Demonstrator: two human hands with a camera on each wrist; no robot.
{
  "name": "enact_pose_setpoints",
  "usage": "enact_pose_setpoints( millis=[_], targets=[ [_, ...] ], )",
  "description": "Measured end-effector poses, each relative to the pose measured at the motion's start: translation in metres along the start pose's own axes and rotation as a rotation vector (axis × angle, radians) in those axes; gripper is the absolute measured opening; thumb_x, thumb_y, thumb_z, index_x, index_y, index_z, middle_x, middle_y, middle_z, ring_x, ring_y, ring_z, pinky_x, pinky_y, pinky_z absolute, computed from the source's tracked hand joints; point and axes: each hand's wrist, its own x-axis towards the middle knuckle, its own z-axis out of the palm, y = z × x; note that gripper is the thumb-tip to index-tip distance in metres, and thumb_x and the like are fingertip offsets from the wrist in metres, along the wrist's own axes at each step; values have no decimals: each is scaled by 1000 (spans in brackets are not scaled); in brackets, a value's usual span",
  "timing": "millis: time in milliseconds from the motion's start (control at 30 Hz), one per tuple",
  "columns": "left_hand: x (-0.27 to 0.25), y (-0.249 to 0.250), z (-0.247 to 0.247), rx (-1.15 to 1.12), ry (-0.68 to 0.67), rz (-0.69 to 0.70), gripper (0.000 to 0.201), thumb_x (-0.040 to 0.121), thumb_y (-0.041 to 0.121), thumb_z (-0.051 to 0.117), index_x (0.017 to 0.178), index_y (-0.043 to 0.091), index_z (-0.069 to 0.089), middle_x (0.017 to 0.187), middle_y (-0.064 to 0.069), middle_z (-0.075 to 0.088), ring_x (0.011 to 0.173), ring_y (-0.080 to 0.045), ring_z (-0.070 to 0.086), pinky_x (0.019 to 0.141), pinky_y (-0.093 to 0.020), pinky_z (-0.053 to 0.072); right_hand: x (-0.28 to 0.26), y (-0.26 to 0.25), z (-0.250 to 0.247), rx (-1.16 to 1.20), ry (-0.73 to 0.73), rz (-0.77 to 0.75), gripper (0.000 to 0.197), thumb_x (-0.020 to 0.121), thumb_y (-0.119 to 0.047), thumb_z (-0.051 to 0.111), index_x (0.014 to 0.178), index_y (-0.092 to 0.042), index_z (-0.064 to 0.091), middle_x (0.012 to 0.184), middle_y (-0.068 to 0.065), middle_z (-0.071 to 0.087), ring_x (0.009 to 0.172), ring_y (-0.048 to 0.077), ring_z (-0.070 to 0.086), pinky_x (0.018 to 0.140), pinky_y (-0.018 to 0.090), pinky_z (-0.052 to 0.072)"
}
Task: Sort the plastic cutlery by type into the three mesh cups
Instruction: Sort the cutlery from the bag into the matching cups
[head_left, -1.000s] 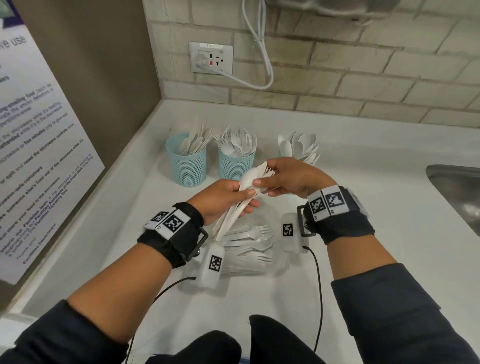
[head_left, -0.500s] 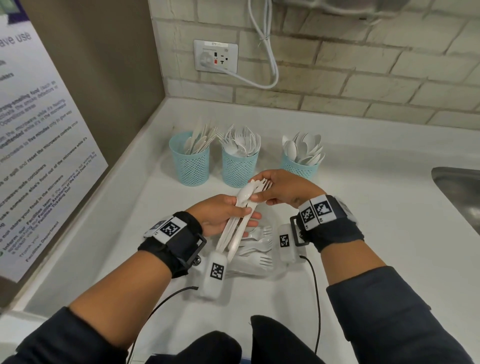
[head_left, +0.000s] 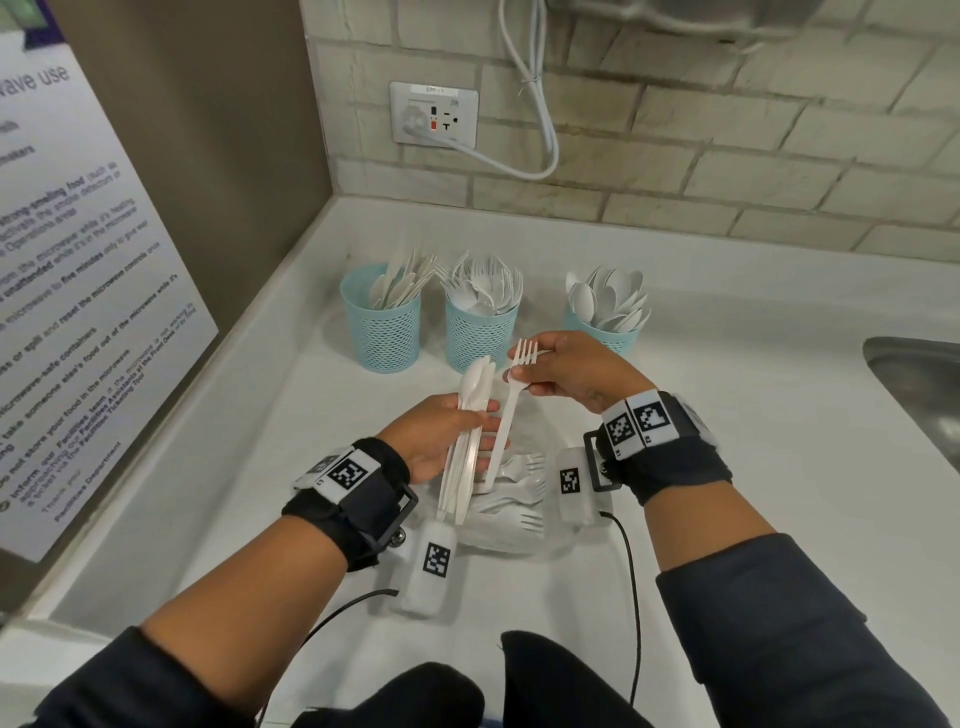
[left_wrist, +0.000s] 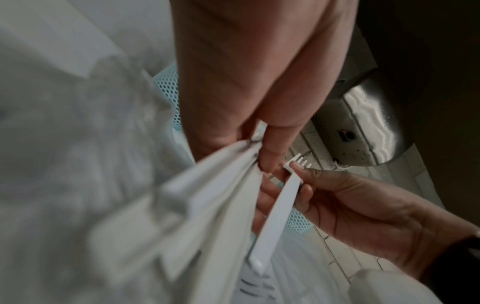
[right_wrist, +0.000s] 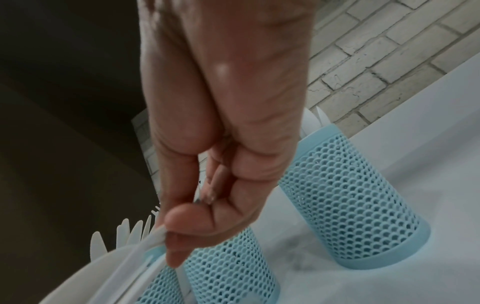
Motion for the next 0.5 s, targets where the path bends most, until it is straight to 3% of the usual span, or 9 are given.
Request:
enact_pose_setpoints(
  millis=[167,333,500],
  targets=[
    [-3,-1,1,6,2,40,12,95,8,48,103,9,58,86,-10,66,67,-15,69,59,-27,57,-1,-2,2,-46,11,35,16,89,-7,59,105,-10,64,90,9,69,65,13,64,55,15,54],
    [-6,-1,2,-44,42,75,9,93,12,53,98,8,59,88,-10,65,76,-19,67,60,-27,58,0,-8,3,-90,39,6,18,95,-13,50,110,-13,60,88,6,69,58,11,62,51,17,48],
    [-5,1,1,-128,115,116,13,96,19,49,98,10,58,85,-8,66,63,-14,68,62,-26,57,3,-32,2,-69,270,-241,25,100,-19,36,112,-10,56,76,3,66,43,5,55,42,16,42]
  ],
)
